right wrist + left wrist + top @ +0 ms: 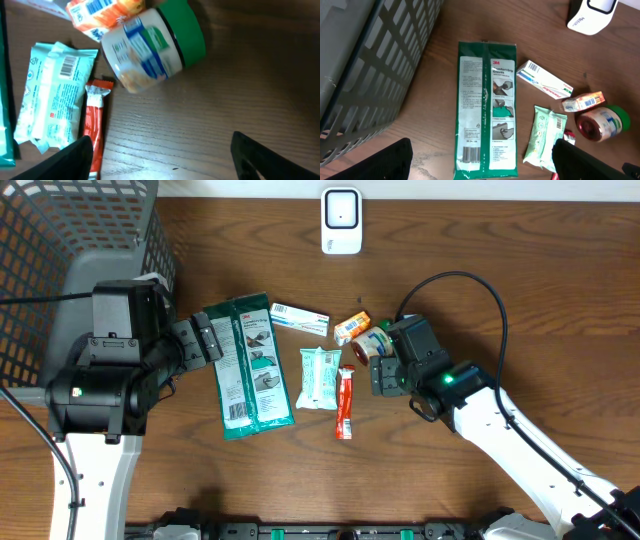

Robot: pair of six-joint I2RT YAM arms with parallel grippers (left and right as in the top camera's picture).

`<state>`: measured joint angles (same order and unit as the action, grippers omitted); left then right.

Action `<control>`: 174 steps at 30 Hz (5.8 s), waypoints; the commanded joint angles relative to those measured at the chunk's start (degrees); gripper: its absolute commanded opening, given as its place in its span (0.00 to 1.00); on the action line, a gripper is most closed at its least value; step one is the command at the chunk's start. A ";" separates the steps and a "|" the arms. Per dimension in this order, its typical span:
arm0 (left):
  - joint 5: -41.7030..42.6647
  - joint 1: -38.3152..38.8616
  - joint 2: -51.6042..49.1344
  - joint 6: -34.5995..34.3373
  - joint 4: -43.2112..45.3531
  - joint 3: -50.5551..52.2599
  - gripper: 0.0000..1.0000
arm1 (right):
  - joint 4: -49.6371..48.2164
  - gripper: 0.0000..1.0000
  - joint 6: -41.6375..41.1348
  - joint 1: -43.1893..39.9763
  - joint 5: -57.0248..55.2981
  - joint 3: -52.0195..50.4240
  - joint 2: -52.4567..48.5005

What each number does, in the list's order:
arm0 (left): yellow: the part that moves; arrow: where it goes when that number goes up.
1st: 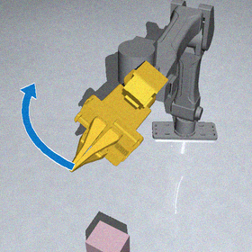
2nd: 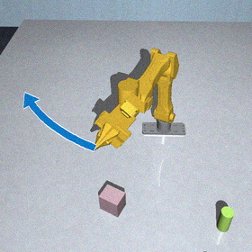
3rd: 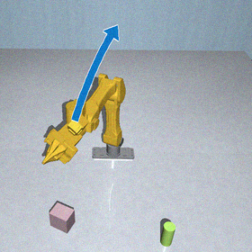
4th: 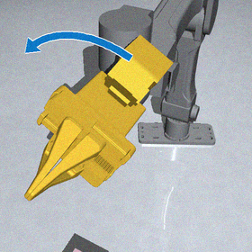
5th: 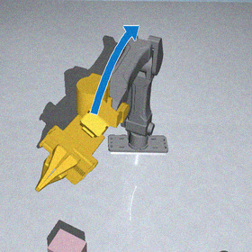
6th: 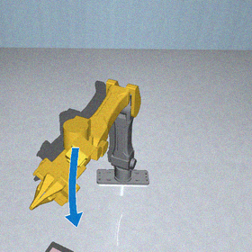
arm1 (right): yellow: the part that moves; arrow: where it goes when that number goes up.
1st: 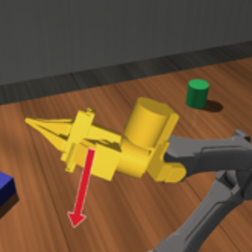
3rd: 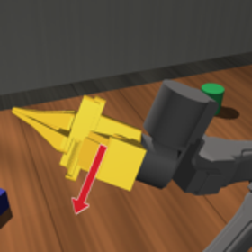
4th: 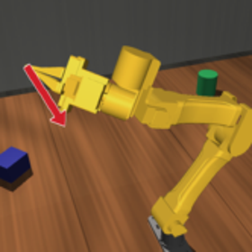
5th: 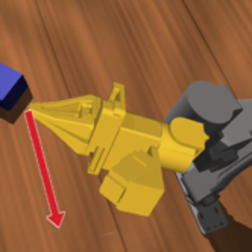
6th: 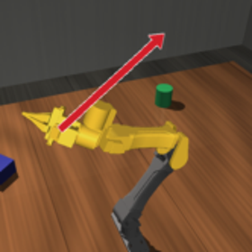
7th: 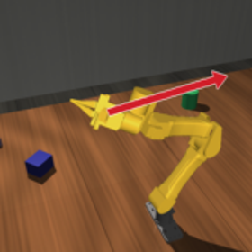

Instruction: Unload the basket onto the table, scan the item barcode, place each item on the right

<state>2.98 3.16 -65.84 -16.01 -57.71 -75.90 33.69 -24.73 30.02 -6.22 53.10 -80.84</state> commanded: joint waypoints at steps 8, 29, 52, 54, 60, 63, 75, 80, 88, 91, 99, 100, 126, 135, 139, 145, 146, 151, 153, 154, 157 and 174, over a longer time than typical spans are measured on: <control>-0.68 -0.07 -0.07 1.16 -0.11 -0.46 0.90 | -5.22 0.99 -36.96 -4.09 1.60 1.88 -0.92; -0.68 -0.07 -0.07 1.16 -0.11 -0.46 0.90 | -14.56 0.99 -51.25 -14.67 17.00 5.49 -19.28; -0.68 -0.07 -0.07 1.16 -0.11 -0.46 0.90 | -17.57 0.56 -43.12 -12.61 13.62 5.51 -21.90; -0.68 -0.07 -0.07 1.16 -0.11 -0.46 0.90 | -17.18 0.56 -40.70 -13.07 13.03 5.53 -20.26; -0.68 -0.07 -0.07 1.16 -0.11 -0.46 0.90 | -14.08 0.57 -24.24 -13.42 4.96 5.53 -10.21; -0.68 -0.07 -0.07 1.16 -0.11 -0.46 0.90 | -11.47 0.57 -13.57 -12.98 1.44 5.53 -7.10; -0.68 -0.07 -0.07 1.16 -0.11 -0.44 0.90 | -3.63 0.63 4.92 -2.08 -17.38 5.49 -8.76; -0.68 -0.07 -0.07 1.16 -0.11 -0.44 0.90 | 2.16 0.75 4.90 -2.01 -15.54 5.40 -8.76; -0.68 -0.09 -0.07 1.16 -0.11 -0.44 0.90 | 7.17 0.99 4.85 -3.23 -6.56 8.81 -7.74; -0.68 -0.07 -0.07 1.16 -0.11 -0.44 0.90 | 15.69 0.99 2.10 -5.46 0.76 17.40 -7.43; -0.68 -0.07 -0.07 1.16 -0.11 -0.44 0.90 | 18.86 0.99 -16.72 -6.78 1.57 14.36 -7.54; -0.68 -0.07 -0.07 1.16 -0.11 -0.46 0.90 | 17.68 0.99 -19.39 -6.78 1.62 12.28 -7.54; -0.68 -0.07 -0.07 1.16 -0.11 -0.44 0.90 | -2.91 0.82 -52.43 -7.21 2.71 -0.33 -7.54; -0.68 -0.07 -0.07 1.16 -0.11 -0.44 0.90 | -3.50 0.75 -50.97 -7.21 -1.44 -0.11 -7.54; -0.68 -0.07 -0.07 1.16 -0.11 -0.46 0.90 | -3.43 0.68 -44.48 -7.21 -1.44 0.37 -7.54; -0.68 -0.07 -0.07 1.16 -0.11 -0.46 0.90 | -3.43 0.61 -33.33 -7.21 -1.22 0.63 -6.78; -0.68 -0.09 -0.07 1.16 -0.11 -0.44 0.90 | -3.32 0.57 -31.19 -7.21 -1.22 0.70 -6.34; -0.68 -0.07 -0.07 1.16 -0.11 -0.44 0.90 | -3.28 0.52 -11.74 -7.21 -1.22 0.83 -3.08; -0.68 -0.09 -0.07 1.16 -0.11 -0.44 0.90 | -2.97 0.54 -3.56 -7.21 -1.16 0.83 -2.95; -0.68 -0.07 -0.07 1.16 -0.11 -0.46 0.90 | -0.55 0.54 5.55 -7.15 -1.25 0.83 -2.95; -0.68 -0.07 -0.07 1.16 -0.11 -0.44 0.90 | 2.71 0.58 19.08 -7.17 -1.51 0.83 -2.95; -0.68 -0.07 -0.07 1.16 -0.11 -0.46 0.90 | 6.32 0.90 15.65 -7.17 -2.32 7.28 -2.93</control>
<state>2.98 3.16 -65.89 -16.01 -57.71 -75.88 39.11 1.74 23.03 -7.60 56.42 -84.27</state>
